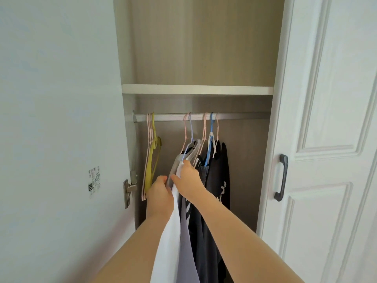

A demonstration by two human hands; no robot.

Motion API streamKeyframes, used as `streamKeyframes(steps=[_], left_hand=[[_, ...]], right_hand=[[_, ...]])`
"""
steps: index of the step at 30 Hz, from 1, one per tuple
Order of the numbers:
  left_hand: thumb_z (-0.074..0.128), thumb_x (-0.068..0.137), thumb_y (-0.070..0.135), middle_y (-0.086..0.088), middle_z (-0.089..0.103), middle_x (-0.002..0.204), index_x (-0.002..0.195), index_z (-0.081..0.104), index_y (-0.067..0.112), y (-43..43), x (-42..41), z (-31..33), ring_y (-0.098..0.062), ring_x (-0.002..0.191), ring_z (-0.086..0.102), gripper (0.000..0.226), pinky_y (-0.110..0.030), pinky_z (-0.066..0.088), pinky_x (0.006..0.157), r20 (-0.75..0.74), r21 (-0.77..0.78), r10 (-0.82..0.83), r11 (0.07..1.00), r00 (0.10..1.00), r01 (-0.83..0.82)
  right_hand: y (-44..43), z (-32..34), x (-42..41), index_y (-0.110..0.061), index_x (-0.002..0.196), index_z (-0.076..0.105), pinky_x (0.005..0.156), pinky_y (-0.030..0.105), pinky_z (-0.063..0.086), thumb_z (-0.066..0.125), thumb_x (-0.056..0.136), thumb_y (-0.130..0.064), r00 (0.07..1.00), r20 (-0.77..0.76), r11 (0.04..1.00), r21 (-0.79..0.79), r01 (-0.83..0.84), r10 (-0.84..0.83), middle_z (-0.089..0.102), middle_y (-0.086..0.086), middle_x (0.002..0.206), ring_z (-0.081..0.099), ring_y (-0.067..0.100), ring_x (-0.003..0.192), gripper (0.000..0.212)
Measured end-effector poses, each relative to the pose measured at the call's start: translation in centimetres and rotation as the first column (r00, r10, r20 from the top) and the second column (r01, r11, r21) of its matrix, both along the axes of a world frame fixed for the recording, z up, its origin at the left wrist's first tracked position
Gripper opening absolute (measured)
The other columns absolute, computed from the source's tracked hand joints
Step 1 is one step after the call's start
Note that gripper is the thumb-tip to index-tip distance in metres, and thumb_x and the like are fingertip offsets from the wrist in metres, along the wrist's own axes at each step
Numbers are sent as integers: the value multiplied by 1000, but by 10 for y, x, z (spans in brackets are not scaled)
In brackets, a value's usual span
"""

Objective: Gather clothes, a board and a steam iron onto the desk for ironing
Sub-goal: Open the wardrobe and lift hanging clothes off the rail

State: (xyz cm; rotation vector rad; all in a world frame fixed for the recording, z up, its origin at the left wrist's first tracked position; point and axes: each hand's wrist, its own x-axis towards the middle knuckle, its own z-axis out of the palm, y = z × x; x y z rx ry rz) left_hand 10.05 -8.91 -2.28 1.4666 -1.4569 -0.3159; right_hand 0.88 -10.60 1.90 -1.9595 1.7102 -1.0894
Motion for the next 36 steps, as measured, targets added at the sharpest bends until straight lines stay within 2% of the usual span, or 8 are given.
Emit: streamKeyframes(steps=[11, 15, 18, 24, 27, 30, 34, 36], left_hand=[[54, 95, 22, -7, 63, 111, 118, 59, 11, -33, -31, 8, -19, 96, 59, 26, -29, 45, 79, 76, -23, -108, 994, 991, 110], [55, 94, 24, -8, 60, 115, 121, 57, 10, -52, -43, 21, -15, 92, 52, 31, -26, 39, 76, 49, 30, -145, 989, 988, 143], [56, 93, 28, -8, 59, 116, 126, 54, 10, -64, -48, 28, -18, 95, 54, 37, -28, 42, 76, -23, 67, -182, 981, 983, 183], [53, 92, 21, -8, 58, 125, 133, 51, 12, -75, -59, 46, -27, 109, 57, 42, -42, 48, 97, -277, 131, -207, 959, 938, 251], [51, 90, 5, -8, 65, 99, 102, 66, 17, -76, -66, 55, -19, 82, 61, 23, -29, 54, 69, -501, 131, -216, 938, 838, 320], [48, 84, -8, -5, 60, 73, 76, 64, 21, -74, -68, 64, -16, 62, 55, 35, -20, 44, 44, -665, 155, -158, 927, 730, 341], [45, 83, -15, -7, 59, 79, 110, 68, 13, -71, -62, 75, -19, 69, 54, 44, -22, 42, 55, -714, 169, -138, 918, 686, 360], [45, 84, -15, -5, 56, 73, 117, 66, 12, -71, -59, 83, -17, 61, 48, 47, -18, 43, 47, -737, 145, -130, 928, 663, 343]], right_hand=[[-16, -9, -50, -11, 141, 28, 79, 30, 45, 56, 87, 1, 997, 51, 996, 71, 61, -65, 52, 18, 125, 55, 32, 111, 62], [-9, -14, -77, -27, 150, 16, 58, 21, 45, 44, 90, 8, 984, 175, 997, 74, 31, -43, 56, 15, 111, 58, 20, 80, 75], [-8, -12, -89, -26, 149, 19, 41, 15, 37, 41, 90, 10, 979, 202, 998, 61, 19, -31, 55, 14, 104, 50, 12, 61, 73], [-21, -3, -82, -20, 144, 30, 39, 12, 38, 41, 92, 5, 957, 288, 997, 77, 12, -33, 54, 8, 107, 50, 9, 66, 58], [-29, -1, -71, -16, 143, 35, 68, 25, 52, 44, 92, 3, 941, 339, 999, 40, 6, -19, 56, 8, 121, 58, 15, 88, 55], [-34, 3, -64, -16, 138, 41, 66, 30, 50, 44, 93, 1, 904, 423, 997, 69, 31, -58, 59, 7, 103, 55, 14, 76, 48], [-33, 14, -63, -10, 121, 56, 59, 26, 43, 41, 94, -2, 815, 566, 991, 108, 76, -124, 60, 9, 92, 51, 14, 69, 32], [-31, 24, -63, -9, 111, 59, 56, 25, 40, 40, 93, 0, 763, 635, 992, 94, 80, -122, 58, 8, 84, 49, 13, 67, 28]])
